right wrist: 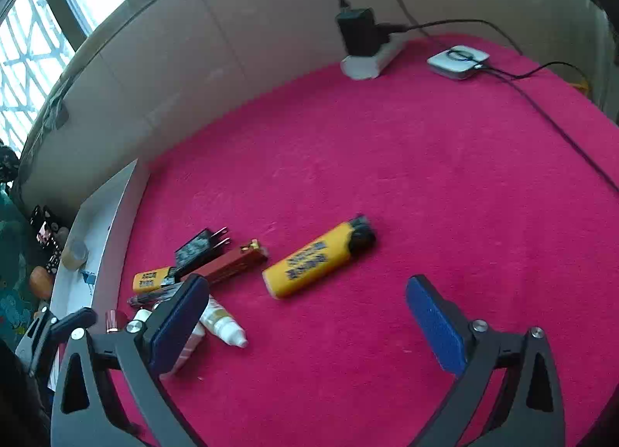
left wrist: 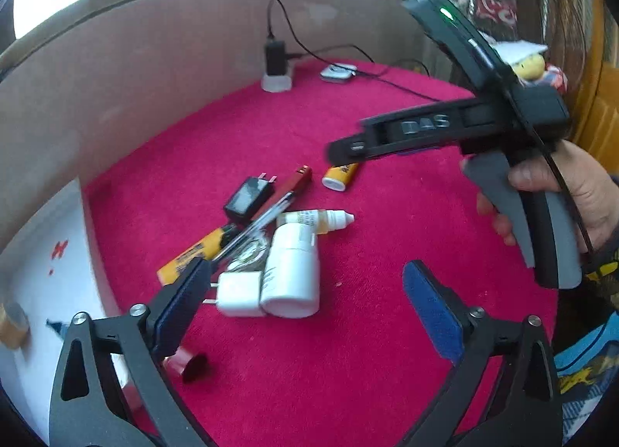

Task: Organize rigid objects
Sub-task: 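Move the right tool to the yellow lighter while the left tool approaches the white pill bottle, then close the right tool on the yellow lighter while the left tool grasps the white pill bottle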

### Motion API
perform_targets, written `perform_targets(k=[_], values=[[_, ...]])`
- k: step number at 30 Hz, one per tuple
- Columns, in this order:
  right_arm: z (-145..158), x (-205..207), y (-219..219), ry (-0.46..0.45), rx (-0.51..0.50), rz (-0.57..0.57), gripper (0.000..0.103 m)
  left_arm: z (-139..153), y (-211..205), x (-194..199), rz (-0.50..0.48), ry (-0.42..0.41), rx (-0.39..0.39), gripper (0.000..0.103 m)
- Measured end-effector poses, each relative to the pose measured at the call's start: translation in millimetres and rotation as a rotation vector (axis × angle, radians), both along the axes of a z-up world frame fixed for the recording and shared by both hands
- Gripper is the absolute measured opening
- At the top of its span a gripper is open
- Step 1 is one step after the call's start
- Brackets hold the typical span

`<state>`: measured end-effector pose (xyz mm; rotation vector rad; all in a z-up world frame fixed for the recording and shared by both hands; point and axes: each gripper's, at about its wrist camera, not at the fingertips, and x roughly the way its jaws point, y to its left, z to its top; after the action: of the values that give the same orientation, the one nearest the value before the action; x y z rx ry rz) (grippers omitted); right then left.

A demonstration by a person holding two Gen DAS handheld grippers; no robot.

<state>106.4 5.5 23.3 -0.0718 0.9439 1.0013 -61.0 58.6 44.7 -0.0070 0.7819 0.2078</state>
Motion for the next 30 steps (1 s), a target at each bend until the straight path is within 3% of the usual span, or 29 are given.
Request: perform_targets(k=[1, 5, 12, 16, 18, 24, 28, 30], values=[[-1.0, -0.7, 5.9, -0.008, -0.018, 0.003, 0.099, -2.2, 2.7, 2.1, 0.005, 0.005, -0.003, 0.097], [-6.9, 3.5, 33.2, -0.066, -0.110, -0.040, 0.083, -14.6, 13.2, 15.7, 0.032, 0.065, -0.054, 0.067], [-8.7, 2.5, 49.5, -0.127, -0.130, -0.037, 0.079, -13.4, 0.4, 15.8, -0.054, 0.070, -0.093, 0.067], [-8.8, 1.6, 37.5, -0.103, -0.088, 0.024, 0.063, -16.3, -1.8, 11.4, -0.077, 0.080, -0.142, 0.067], [-9.2, 2.6, 26.7, -0.090, -0.077, 0.032, 0.055, -20.2, 3.0, 12.6, -0.030, 0.095, -0.141, 0.067], [-12.0, 6.2, 10.5, -0.061, -0.051, 0.025, 0.055, -19.7, 13.3, 26.4, 0.081, 0.084, -0.203, 0.067], [-11.1, -4.2, 27.1, -0.103, -0.085, 0.049, 0.055, -25.0, 1.0, 30.3, 0.109, 0.115, -0.087, 0.063], [-12.9, -12.5, 33.6, -0.165, -0.132, 0.050, 0.055, -27.1, -1.5, 25.3, 0.117, 0.123, -0.044, 0.046]])
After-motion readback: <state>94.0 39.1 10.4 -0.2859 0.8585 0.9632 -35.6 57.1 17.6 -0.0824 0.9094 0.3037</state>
